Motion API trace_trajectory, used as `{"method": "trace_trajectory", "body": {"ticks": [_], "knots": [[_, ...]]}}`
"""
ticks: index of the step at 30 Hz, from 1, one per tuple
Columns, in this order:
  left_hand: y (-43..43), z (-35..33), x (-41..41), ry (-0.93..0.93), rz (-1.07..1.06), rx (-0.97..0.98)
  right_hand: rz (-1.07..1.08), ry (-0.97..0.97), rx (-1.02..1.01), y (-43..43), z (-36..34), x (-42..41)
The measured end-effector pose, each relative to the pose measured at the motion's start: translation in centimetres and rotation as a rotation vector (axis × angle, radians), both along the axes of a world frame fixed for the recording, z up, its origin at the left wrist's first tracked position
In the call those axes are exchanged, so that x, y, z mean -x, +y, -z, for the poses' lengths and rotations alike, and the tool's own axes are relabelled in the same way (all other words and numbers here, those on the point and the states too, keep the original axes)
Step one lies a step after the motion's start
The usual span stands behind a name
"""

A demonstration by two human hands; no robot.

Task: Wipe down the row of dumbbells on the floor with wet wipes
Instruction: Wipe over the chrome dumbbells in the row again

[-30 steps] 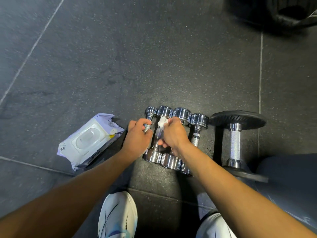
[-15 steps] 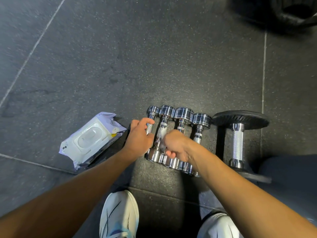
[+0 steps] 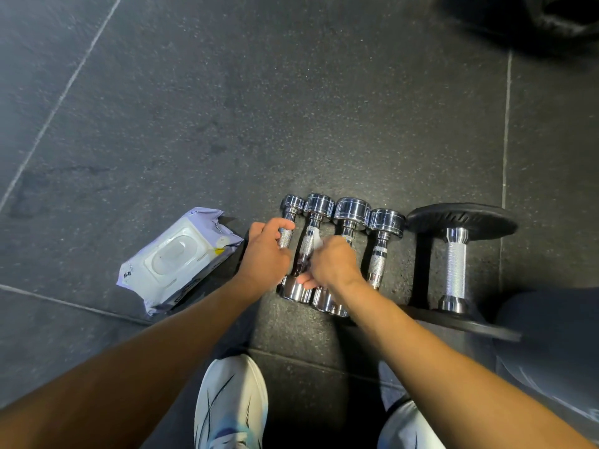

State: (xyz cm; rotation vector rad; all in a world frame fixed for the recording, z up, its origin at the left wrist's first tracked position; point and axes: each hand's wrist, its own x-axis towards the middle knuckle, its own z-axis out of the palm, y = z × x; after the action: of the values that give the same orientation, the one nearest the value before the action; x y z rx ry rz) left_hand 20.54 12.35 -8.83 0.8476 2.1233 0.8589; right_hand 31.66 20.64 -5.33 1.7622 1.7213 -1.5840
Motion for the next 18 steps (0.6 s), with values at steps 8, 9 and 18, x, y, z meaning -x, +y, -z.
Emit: {"method": "trace_trajectory", "body": {"ticks": [8, 9, 18], "knots": [[-0.2, 0.2, 0.4, -0.002, 0.038, -0.003, -0.595, -0.025, -0.907, 1.4, 0.9, -1.5], [-0.2, 0.2, 0.4, -0.002, 0.04, -0.002, -0.607, -0.028, -0.933, 0.6, 0.9, -1.8], [-0.1, 0.1, 0.6, -0.063, -0.002, 0.023, -0.831, 0.112, -0.701, -4.1, -1.4, -3.6]]}}
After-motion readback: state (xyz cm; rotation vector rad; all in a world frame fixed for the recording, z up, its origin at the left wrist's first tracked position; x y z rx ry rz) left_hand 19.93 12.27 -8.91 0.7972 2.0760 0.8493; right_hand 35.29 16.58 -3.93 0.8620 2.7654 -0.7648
